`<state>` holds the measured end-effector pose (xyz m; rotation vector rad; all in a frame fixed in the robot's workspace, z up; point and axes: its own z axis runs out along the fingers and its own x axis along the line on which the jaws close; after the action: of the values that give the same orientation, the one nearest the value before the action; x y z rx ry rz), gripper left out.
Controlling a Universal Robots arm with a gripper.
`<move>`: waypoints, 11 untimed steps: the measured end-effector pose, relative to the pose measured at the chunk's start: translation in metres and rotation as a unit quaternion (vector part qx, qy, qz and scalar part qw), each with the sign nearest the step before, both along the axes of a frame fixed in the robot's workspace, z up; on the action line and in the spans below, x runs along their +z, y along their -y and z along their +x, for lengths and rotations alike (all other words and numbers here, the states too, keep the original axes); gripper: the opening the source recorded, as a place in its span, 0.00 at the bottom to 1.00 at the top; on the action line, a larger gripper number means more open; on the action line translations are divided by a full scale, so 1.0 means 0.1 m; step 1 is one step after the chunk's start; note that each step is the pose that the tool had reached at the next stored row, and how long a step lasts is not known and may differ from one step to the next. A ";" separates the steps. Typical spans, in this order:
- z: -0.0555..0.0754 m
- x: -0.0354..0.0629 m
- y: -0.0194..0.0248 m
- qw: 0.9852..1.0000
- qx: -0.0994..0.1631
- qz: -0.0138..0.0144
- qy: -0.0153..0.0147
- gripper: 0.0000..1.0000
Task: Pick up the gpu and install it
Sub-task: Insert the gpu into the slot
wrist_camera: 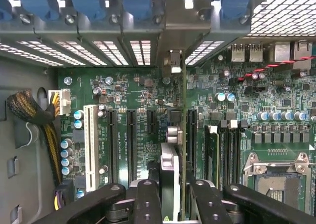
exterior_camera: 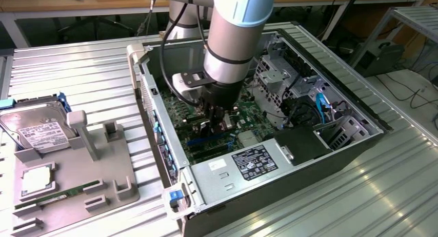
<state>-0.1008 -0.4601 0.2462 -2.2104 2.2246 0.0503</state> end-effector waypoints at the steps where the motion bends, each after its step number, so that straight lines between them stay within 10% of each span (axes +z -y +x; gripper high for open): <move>1: 0.00 -0.001 -0.002 1.000 0.000 0.000 -0.002 0.28; 11: -0.01 -0.007 -0.005 1.000 0.000 0.001 -0.006 0.28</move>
<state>-0.1020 -0.4596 0.2455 -2.2154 2.2300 0.0655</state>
